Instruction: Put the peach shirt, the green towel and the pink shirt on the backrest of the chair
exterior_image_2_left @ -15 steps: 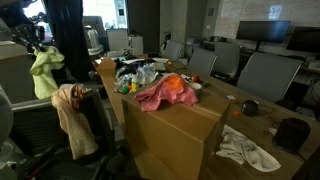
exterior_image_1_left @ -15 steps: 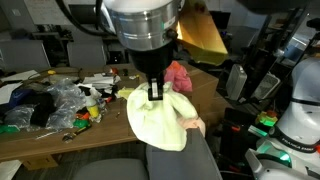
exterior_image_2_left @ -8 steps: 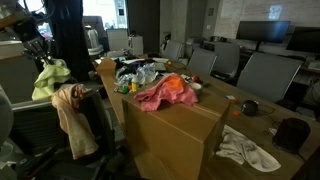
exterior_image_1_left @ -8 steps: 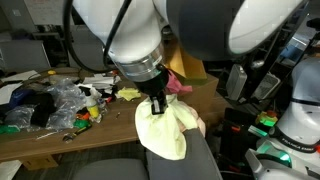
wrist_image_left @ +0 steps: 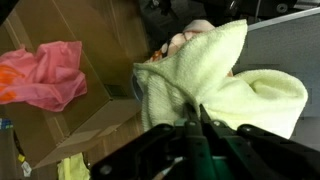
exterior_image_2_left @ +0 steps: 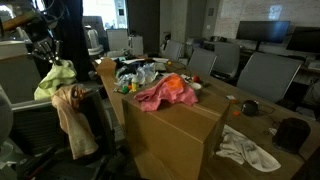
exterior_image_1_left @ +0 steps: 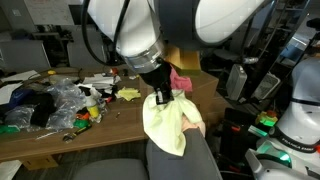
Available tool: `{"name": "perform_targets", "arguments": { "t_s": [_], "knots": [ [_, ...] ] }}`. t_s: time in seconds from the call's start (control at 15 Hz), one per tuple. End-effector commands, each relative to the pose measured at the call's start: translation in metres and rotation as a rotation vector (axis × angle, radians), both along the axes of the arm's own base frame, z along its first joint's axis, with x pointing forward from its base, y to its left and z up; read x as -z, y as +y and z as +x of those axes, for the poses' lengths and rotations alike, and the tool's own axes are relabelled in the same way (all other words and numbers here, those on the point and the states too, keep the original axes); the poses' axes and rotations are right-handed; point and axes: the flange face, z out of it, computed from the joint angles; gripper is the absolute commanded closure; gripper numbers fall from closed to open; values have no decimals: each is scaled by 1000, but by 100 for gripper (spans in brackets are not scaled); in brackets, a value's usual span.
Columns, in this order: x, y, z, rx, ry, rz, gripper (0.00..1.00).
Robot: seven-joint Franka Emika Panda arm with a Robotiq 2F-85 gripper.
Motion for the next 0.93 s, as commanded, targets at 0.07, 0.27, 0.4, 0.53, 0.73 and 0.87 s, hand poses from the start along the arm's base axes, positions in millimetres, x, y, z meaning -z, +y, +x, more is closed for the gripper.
{"name": "perform_targets", "arguments": {
  "t_s": [0.07, 0.27, 0.4, 0.53, 0.73, 0.87],
  "knots": [
    [-15, -18, -6, 88, 40, 13, 99],
    [-15, -31, -7, 138, 68, 21, 99],
    [-12, -40, -7, 173, 87, 31, 99],
    [-9, -48, -6, 204, 103, 43, 99],
    [-4, -62, -4, 253, 119, 62, 99],
    [-1, -72, -3, 285, 129, 71, 99]
  ]
}}
